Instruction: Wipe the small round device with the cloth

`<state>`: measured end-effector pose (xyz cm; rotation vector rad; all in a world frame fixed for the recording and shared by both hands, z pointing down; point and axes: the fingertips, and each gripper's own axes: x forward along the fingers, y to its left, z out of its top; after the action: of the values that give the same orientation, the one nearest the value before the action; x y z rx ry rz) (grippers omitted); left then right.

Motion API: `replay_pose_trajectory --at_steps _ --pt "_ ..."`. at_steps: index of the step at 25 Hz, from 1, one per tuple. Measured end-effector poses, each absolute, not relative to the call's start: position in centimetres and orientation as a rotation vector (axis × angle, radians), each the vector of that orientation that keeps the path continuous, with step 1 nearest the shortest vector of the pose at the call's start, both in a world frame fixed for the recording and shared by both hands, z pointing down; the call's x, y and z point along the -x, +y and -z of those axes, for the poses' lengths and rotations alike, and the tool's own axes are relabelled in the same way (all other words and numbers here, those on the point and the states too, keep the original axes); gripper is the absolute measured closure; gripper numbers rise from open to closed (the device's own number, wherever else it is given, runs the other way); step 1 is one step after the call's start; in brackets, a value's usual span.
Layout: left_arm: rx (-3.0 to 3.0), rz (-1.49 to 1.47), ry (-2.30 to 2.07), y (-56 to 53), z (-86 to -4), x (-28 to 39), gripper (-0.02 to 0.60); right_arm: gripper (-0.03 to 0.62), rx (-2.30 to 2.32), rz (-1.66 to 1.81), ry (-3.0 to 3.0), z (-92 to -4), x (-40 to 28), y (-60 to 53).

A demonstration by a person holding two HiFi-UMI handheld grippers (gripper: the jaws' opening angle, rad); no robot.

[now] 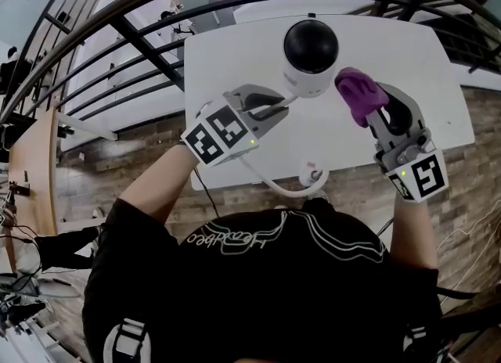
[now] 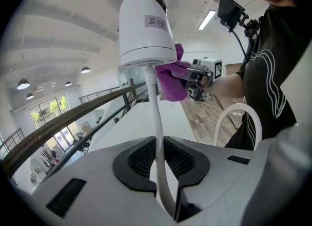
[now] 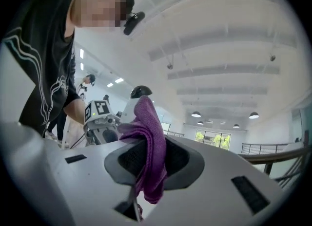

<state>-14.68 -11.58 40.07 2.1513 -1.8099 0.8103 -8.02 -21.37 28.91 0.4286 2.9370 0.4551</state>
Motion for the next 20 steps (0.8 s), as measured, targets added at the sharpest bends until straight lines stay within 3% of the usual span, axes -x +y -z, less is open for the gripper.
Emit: replay_pose_trajectory --at_steps 7,20 --pt "-2.096 -0.834 -1.826 -11.7 -40.1 14.8 0.523 0.528 -0.504 -0.148 2.848 -25.6 10.4 -24.1" --pt "-2.017 -0.891 -1.846 -11.9 -40.6 14.8 0.522 0.528 -0.848 -0.033 2.650 -21.3 15.6 -22.0"
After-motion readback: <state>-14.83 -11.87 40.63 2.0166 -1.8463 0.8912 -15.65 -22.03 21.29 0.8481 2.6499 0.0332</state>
